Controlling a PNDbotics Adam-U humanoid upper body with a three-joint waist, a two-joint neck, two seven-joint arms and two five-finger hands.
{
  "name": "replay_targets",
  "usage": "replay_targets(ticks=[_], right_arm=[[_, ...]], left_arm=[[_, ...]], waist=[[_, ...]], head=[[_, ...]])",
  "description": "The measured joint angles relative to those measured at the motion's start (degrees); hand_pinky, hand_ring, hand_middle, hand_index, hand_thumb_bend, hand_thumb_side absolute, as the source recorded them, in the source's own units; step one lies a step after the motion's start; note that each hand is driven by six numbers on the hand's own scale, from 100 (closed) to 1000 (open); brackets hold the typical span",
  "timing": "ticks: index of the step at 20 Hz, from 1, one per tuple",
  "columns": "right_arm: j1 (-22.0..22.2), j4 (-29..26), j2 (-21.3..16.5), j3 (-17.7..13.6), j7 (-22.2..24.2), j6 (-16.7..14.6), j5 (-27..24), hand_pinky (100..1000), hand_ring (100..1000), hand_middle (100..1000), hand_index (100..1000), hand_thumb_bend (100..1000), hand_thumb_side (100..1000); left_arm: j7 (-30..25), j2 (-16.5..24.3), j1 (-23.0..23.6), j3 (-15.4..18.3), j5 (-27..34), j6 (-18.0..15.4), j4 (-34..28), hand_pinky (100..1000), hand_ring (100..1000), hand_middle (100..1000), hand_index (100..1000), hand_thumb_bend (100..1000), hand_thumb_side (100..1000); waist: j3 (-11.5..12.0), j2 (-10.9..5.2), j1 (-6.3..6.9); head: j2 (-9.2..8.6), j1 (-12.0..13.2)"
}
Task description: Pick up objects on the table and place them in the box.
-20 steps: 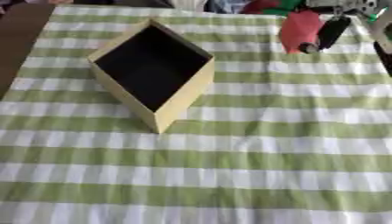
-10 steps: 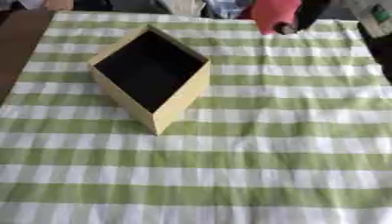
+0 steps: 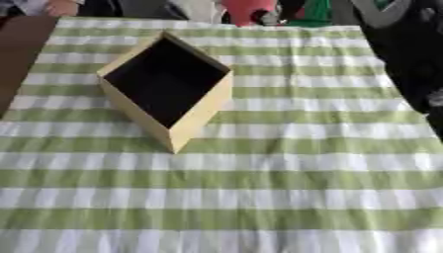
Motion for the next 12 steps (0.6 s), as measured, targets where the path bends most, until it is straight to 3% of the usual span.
replay_targets(ticks=[8, 12], right_arm=[[-0.3, 1.9, 7.9, 0.6, -1.8, 2.5, 0.9, 822, 821, 632, 701, 100, 100], [-0.6, 4.0, 9.9, 0.4, -3.4, 3.0, 2.2, 822, 820, 632, 704, 100, 100]], left_arm=[[-0.6, 0.1, -0.9, -0.7, 0.8, -0.3, 0.0, 1000, 496, 505, 744, 100, 137], [-0.7, 0.1, -1.0, -0.9, 0.8, -0.4, 0.0, 1000, 496, 505, 744, 100, 138]], waist=[[1.2, 0.06, -0.41], [1.4, 0.15, -0.48]], head=[[-0.01, -1.5], [-0.02, -1.8]])
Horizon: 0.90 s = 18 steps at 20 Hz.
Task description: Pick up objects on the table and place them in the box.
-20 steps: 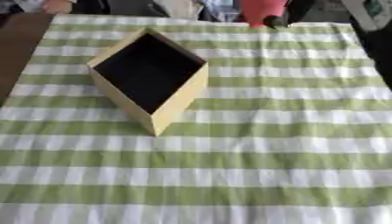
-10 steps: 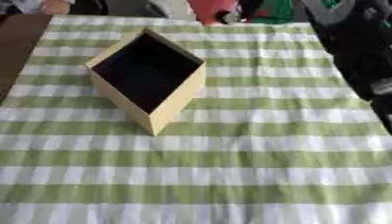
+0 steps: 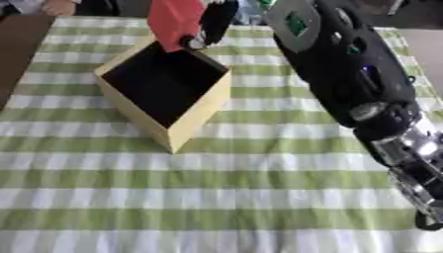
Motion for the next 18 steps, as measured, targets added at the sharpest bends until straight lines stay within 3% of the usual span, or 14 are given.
replay_targets(ticks=[12, 13, 17, 18], right_arm=[[0.5, 5.8, 4.8, -0.5, -2.4, 0.8, 2.7, 835, 833, 657, 738, 100, 100], [0.5, 6.3, 5.1, -0.5, -2.4, 0.8, 3.1, 870, 867, 699, 791, 100, 100], [1.1, 8.8, 5.5, -0.2, -2.4, 0.8, 5.2, 898, 899, 738, 865, 100, 100], [1.3, 9.4, 5.8, -0.1, -2.2, 0.5, 6.0, 914, 918, 773, 906, 199, 100]], left_arm=[[-0.5, 0.0, -0.3, -0.1, 0.4, 0.1, 0.0, 1000, 495, 504, 744, 100, 145], [-0.5, 0.0, -0.3, -0.1, 0.4, 0.1, 0.0, 1000, 494, 503, 744, 100, 149], [-0.6, 0.0, -0.3, -0.1, 0.4, 0.2, 0.0, 1000, 493, 503, 743, 100, 149], [-0.6, 0.0, -0.3, -0.1, 0.4, 0.3, 0.0, 1000, 493, 502, 743, 100, 149]], waist=[[1.3, 0.98, -0.62], [1.3, 1.04, -0.63], [1.5, 1.43, -0.81], [1.6, 1.45, -0.82]], head=[[-0.09, -0.5], [-0.09, -0.5], [-0.31, -0.5], [-0.32, -0.5]])
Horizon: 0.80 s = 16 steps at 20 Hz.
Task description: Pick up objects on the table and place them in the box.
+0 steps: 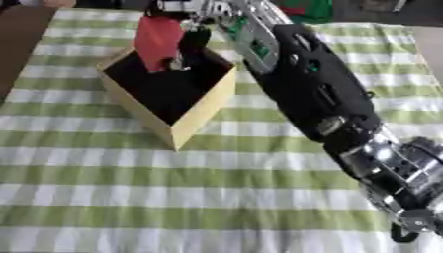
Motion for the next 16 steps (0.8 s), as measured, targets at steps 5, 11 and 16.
replay_targets(ticks=[5, 11, 16], right_arm=[[0.2, 1.3, 0.5, 0.0, 1.2, -2.4, 3.4, 952, 950, 840, 967, 385, 100], [0.2, 1.5, 0.5, 0.0, 1.3, -2.9, 8.2, 956, 952, 843, 973, 410, 100], [0.2, 1.5, 0.5, -0.5, 0.7, -3.6, 10.0, 963, 951, 838, 975, 423, 100]], left_arm=[[-0.1, 0.0, 0.0, 0.0, 0.0, 0.0, 0.0, 1000, 493, 502, 743, 100, 151], [-0.2, 0.0, 0.0, 0.0, 0.0, 0.0, 0.0, 1000, 493, 502, 743, 100, 152], [-0.2, 0.0, 0.0, 0.0, 0.0, 0.1, 0.0, 1000, 493, 502, 743, 100, 152]], waist=[[0.1, 0.08, 0.0], [0.1, 0.09, 0.0], [0.0, 0.09, 0.02]], head=[[-0.03, 0.0], [-0.03, -0.1], [-0.03, -0.1]])
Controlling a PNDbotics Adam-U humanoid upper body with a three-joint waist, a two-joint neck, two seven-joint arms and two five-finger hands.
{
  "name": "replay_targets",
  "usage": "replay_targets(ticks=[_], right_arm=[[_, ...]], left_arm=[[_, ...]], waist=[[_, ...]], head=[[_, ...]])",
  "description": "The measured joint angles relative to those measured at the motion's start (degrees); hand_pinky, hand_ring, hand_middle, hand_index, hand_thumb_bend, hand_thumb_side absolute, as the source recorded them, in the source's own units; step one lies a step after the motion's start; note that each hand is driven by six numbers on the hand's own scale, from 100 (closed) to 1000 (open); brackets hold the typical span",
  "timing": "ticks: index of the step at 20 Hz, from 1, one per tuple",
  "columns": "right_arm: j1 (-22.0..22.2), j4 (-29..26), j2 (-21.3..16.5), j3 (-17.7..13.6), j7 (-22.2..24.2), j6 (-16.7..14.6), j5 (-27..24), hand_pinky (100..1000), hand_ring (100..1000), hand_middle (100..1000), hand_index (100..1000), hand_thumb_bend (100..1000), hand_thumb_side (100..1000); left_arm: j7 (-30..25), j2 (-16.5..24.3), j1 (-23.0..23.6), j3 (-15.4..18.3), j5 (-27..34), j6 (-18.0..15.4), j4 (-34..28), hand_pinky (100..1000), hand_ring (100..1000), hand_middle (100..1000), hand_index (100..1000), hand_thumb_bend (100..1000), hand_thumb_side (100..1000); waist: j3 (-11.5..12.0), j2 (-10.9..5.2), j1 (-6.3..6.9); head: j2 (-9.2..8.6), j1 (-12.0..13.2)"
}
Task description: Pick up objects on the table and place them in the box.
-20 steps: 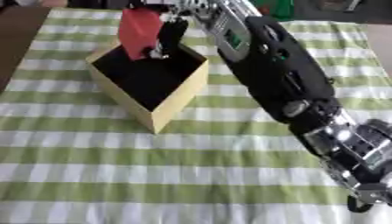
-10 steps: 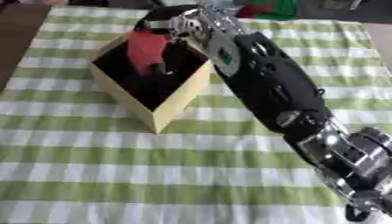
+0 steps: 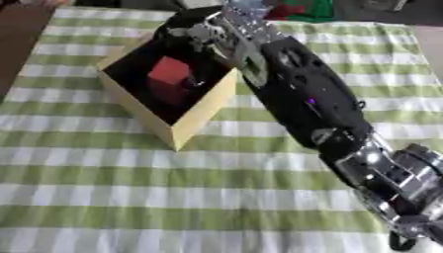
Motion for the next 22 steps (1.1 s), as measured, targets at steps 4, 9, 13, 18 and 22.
replay_targets(ticks=[4, 9, 13, 18, 22], right_arm=[[-0.1, -0.1, 0.0, -0.3, -0.3, -0.1, 0.3, 970, 955, 845, 984, 430, 100], [-0.3, -0.7, 0.0, -0.7, -0.3, -0.1, 0.3, 964, 944, 830, 977, 396, 100], [-1.0, -3.9, -1.6, -2.5, -1.5, -1.1, -1.4, 949, 933, 825, 956, 301, 100], [-0.5, -10.5, -6.9, -3.8, -2.5, -1.5, -5.4, 929, 915, 826, 958, 221, 100], [2.1, -16.2, -12.1, -4.4, -3.7, -1.3, -8.9, 927, 914, 824, 953, 173, 100]], left_arm=[[0.0, 0.0, 0.0, 0.0, 0.0, 0.0, 0.0, 1000, 493, 502, 742, 100, 154], [-0.1, 0.0, 0.1, 0.0, 0.0, 0.1, 0.0, 1000, 493, 502, 741, 100, 154], [-0.1, 0.0, 0.3, 0.0, 0.0, 0.1, 0.0, 1000, 494, 502, 741, 100, 153], [0.1, 0.0, 0.6, 0.1, 0.0, 0.2, 0.0, 1000, 495, 504, 742, 100, 151], [0.5, 0.0, 0.8, 0.4, -0.2, 0.2, 0.0, 1000, 495, 504, 743, 100, 150]], waist=[[-0.1, 0.0, 0.01], [-0.1, 0.0, 0.1], [-1.0, -0.36, 0.42], [-2.2, -0.75, 0.58], [-3.0, -1.02, 1.08]], head=[[0.0, 0.0], [0.0, 0.1], [0.07, 0.5], [0.36, 1.3], [0.8, 2.3]])
